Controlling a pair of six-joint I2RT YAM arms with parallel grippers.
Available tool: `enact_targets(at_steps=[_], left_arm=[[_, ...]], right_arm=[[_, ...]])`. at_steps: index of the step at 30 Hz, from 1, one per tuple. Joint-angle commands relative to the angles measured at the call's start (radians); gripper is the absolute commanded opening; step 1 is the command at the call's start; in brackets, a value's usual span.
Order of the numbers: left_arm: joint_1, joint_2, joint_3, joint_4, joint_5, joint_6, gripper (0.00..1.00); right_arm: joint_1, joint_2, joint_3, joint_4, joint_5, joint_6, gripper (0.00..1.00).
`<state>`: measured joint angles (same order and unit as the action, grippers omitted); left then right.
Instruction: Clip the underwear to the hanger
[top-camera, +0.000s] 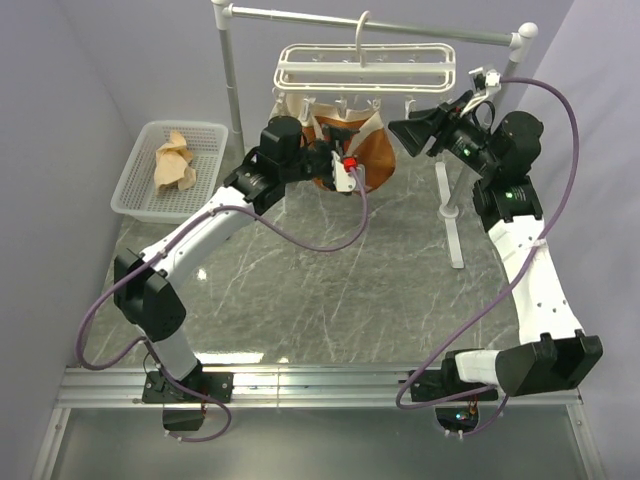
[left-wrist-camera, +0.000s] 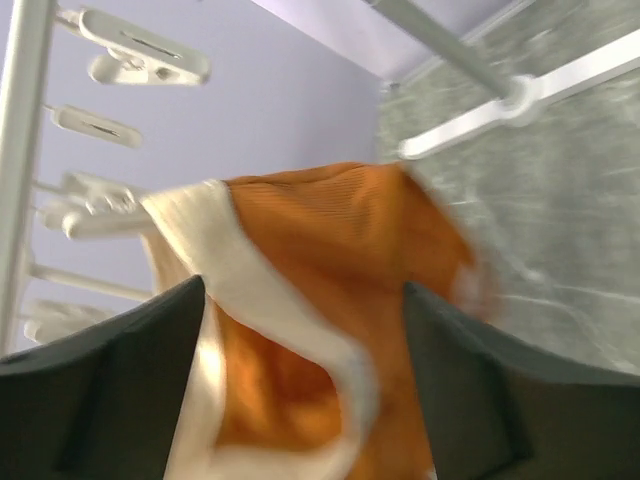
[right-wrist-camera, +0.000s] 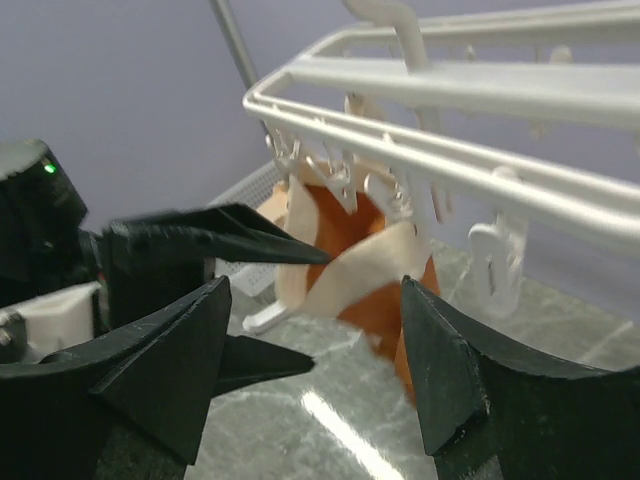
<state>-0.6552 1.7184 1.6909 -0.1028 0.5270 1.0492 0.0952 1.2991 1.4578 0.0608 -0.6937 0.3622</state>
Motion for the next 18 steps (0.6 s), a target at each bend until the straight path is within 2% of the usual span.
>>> enact_targets(at_steps=[1,3,5,9,10,12,13,15,16,18], left_arm=[[-0.004,-0.1,-0.02,-0.078,0.027,-0.118,0.88],[-0.004,-0.138,-0.037,-0.115,0.048,-0.184,0.95],[-0.004,-0.178,-0.053,-0.152,0.045,-0.329,0.99],[0.003,-0.221,-0.051,-0.287,0.024,-0.555,0.99],[0.011,-0.229,-0.05,-0.304,0.024,-0.68,0.99],[0.049,-0.249,-0.056,-0.342,0.018,-0.806,0.99],[0.064,-0.256,-0.06,-0.353,-0.001,-0.931,0.99],[0.118,-0.269,-0.076,-0.401,-0.047,-1.043,0.99],[0.141,-0.267,-0.074,-0.428,-0.082,-1.151,0.99],[0.245,-0.285,-0.13,-0.446,-0.059,-1.216,0.99]], right_arm=[[-0.025,-0.05,-0.03,-0.053,-0.035,-0.054,0.76],[-0.031,-0.069,-0.036,-0.105,-0.04,-0.08,0.78],[-0.044,-0.09,-0.043,-0.145,-0.044,-0.114,0.79],[-0.061,-0.096,-0.024,-0.258,-0.046,-0.154,0.79],[-0.064,-0.095,-0.011,-0.286,-0.046,-0.166,0.8],[-0.072,-0.106,-0.016,-0.343,-0.041,-0.178,0.82],[-0.075,-0.115,-0.039,-0.351,-0.038,-0.181,0.82],[-0.084,-0.142,-0.063,-0.381,-0.024,-0.204,0.82],[-0.087,-0.147,-0.086,-0.395,-0.017,-0.212,0.82],[-0.091,-0.17,-0.111,-0.433,-0.01,-0.223,0.83]])
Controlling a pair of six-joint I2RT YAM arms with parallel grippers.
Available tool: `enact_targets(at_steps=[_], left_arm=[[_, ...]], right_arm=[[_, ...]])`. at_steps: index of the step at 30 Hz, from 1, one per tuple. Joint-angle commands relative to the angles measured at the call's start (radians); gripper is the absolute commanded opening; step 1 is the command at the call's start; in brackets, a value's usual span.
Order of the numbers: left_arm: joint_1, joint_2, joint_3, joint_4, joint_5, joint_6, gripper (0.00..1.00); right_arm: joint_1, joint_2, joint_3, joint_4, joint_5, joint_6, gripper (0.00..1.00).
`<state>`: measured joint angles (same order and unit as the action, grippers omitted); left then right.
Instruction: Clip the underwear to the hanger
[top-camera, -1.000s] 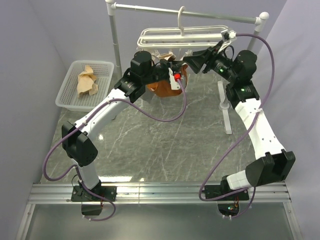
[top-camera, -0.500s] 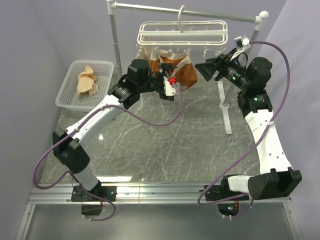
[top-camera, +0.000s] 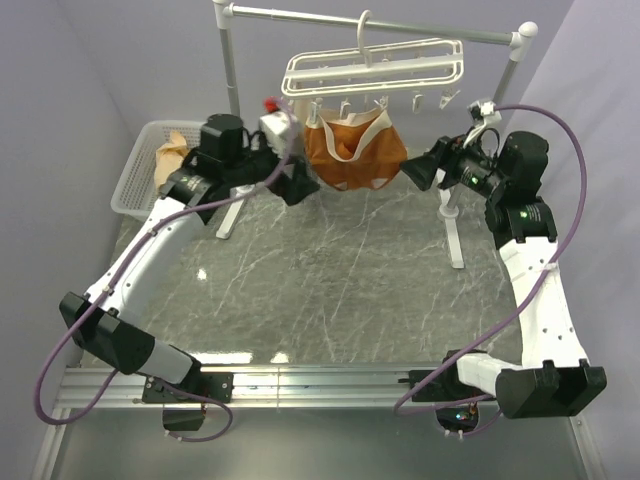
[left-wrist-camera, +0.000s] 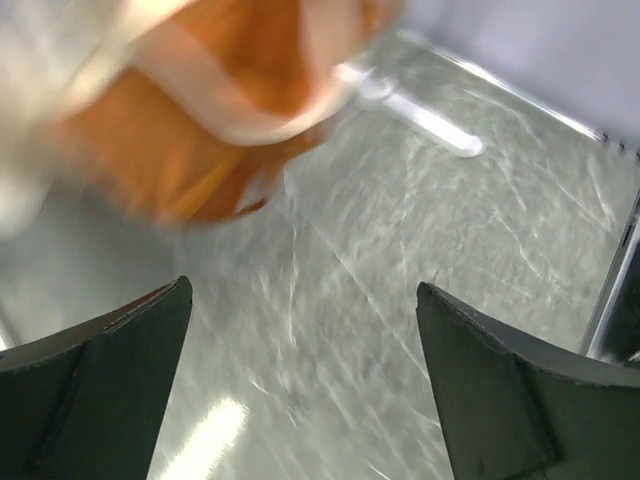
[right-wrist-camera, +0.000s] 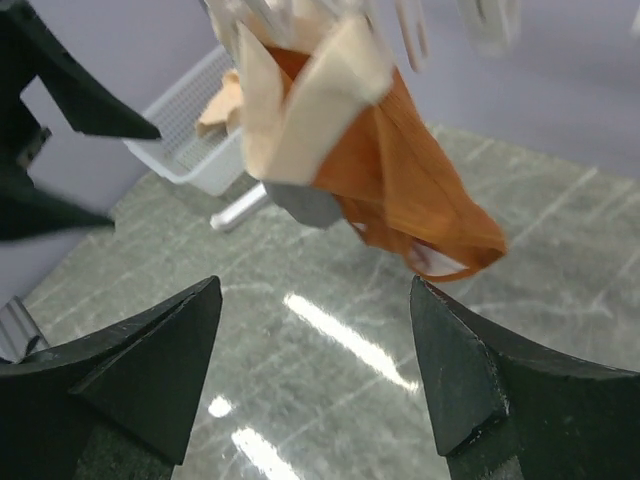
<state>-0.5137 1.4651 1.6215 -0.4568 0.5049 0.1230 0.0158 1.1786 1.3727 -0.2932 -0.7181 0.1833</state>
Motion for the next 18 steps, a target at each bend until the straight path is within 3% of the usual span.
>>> enact_targets(at_steps=[1,3,8,14,18], left_arm=[[0.147,-0.057,-0.101,-0.067,0.006,-0.339,0.99],[0.245,-0.109,-0.179,-0.069,0.029,-0.365,0.99],[0.311,-0.165,-0.299,-0.16,-0.184,-0.375,0.99],[0.339,-0.239,-0.446,-0.16,-0.235,-0.352,0.99],[0.343,-0.258,-0.459,-0.16,-0.259,-0.349,0.99]], right_arm=[[-0.01,-0.057,-0.055,-0.093,0.02,-0.07,0.83],[-0.01,-0.085,-0.089,-0.126,0.051,-0.111,0.83],[-0.011,-0.157,-0.248,-0.133,0.117,-0.174,0.84],[-0.011,-0.215,-0.374,-0.101,0.134,-0.208,0.85],[-0.011,-0.221,-0.396,-0.092,0.138,-0.211,0.86]])
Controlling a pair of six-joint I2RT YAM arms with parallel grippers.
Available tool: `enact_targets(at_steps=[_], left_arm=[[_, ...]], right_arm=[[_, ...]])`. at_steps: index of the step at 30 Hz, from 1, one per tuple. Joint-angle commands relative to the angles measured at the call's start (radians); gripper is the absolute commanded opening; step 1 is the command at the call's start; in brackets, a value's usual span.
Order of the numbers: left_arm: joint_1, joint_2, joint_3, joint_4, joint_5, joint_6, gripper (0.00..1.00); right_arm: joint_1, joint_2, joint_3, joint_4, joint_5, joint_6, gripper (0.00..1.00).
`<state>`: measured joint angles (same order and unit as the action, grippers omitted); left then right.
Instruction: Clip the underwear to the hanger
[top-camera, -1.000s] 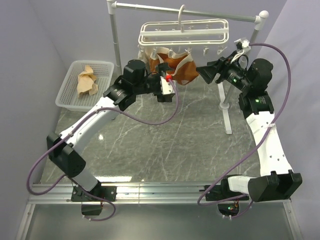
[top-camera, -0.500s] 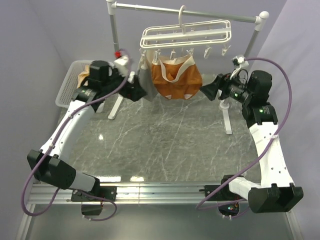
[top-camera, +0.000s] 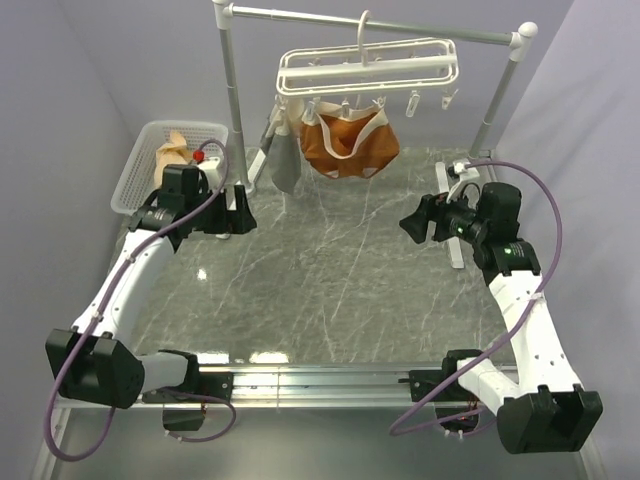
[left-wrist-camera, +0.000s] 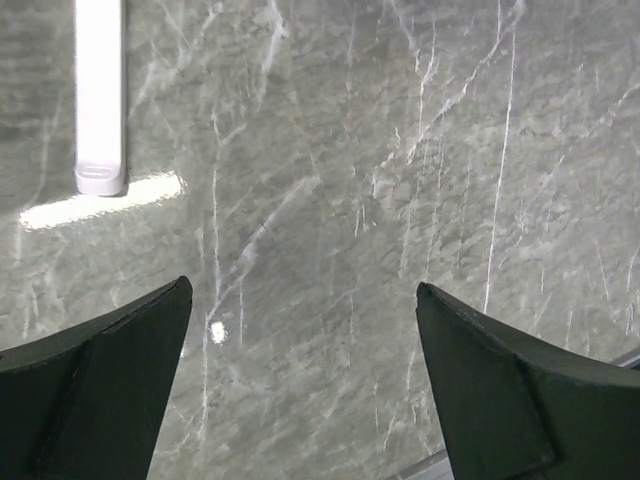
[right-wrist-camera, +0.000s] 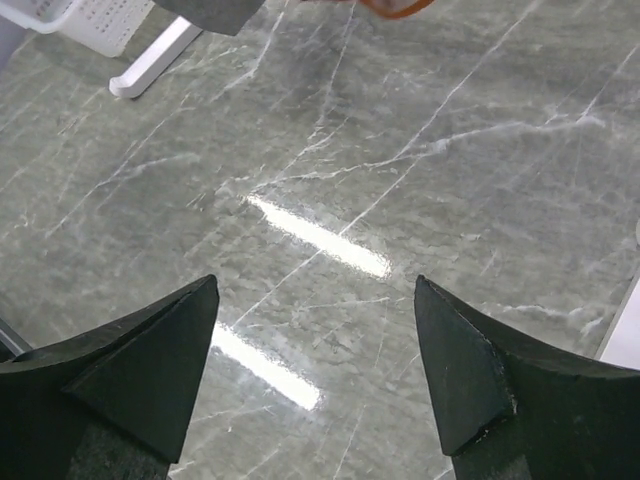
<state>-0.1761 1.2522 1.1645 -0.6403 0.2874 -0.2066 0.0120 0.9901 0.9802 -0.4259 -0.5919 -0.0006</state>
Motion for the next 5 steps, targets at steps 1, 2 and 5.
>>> enact_targets(at_steps=[1,2,5], left_arm=[[0.007,-0.051,-0.005,0.024,-0.04,-0.019,0.99],[0.007,-0.054,-0.008,0.025,-0.039,-0.02,0.99],[0.021,-0.056,0.006,0.022,-0.037,-0.02,1.0]], right_arm=[[-0.007,-0.033,-0.002,0.041,0.01,-0.026,0.86],[-0.007,-0.034,-0.003,0.047,0.007,-0.022,0.86],[-0.007,-0.044,-0.009,0.059,0.001,-0.012,0.87]])
